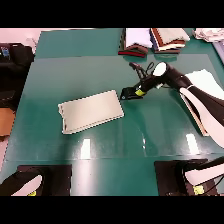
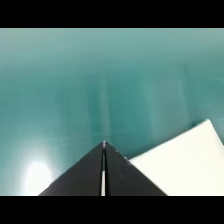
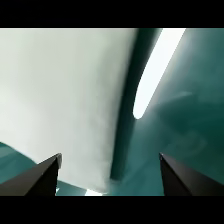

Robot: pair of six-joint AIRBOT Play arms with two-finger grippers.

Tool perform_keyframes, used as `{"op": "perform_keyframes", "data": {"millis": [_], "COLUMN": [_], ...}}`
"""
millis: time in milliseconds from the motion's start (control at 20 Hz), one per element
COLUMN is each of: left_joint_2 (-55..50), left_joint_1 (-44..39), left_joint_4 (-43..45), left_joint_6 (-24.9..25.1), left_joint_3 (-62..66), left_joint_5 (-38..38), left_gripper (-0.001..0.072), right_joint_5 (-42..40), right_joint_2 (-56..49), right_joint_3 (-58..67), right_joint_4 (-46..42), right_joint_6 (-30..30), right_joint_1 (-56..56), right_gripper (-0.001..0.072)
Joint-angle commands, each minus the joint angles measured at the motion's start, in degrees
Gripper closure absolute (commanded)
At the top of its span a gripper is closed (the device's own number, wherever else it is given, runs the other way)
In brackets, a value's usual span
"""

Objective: Fold the shirts.

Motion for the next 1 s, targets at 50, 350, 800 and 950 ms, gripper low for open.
{"op": "perform_keyframes", "data": {"millis": [50, 350, 800, 950], "left_joint_2": [0.0, 0.0, 0.0, 0.0], "left_joint_1": [0.0, 0.0, -13.4, -16.6], "left_joint_4": [-1.3, -4.8, -6.7, -6.8], "left_joint_6": [1.1, 1.9, 3.2, 3.1], "left_joint_3": [-2.2, -2.2, -2.2, -2.2], "left_joint_5": [1.6, 2.7, 7.4, 9.3], "left_gripper": [0.0683, 0.0683, 0.0684, 0.0684], "right_joint_5": [-1.2, -4.7, -2.1, 2.5], "right_joint_2": [-7.1, -15.7, -7.9, -1.4], "right_joint_3": [-1.1, 10.7, 25.4, 25.4], "right_joint_4": [9.1, 14.8, -1.7, -9.4], "right_joint_6": [0.0, -3.7, -0.7, 1.4], "right_joint_1": [0.1, 10.7, 2.0, -8.5], "right_gripper": [0.0071, 0.0461, 0.0696, 0.0696]}}
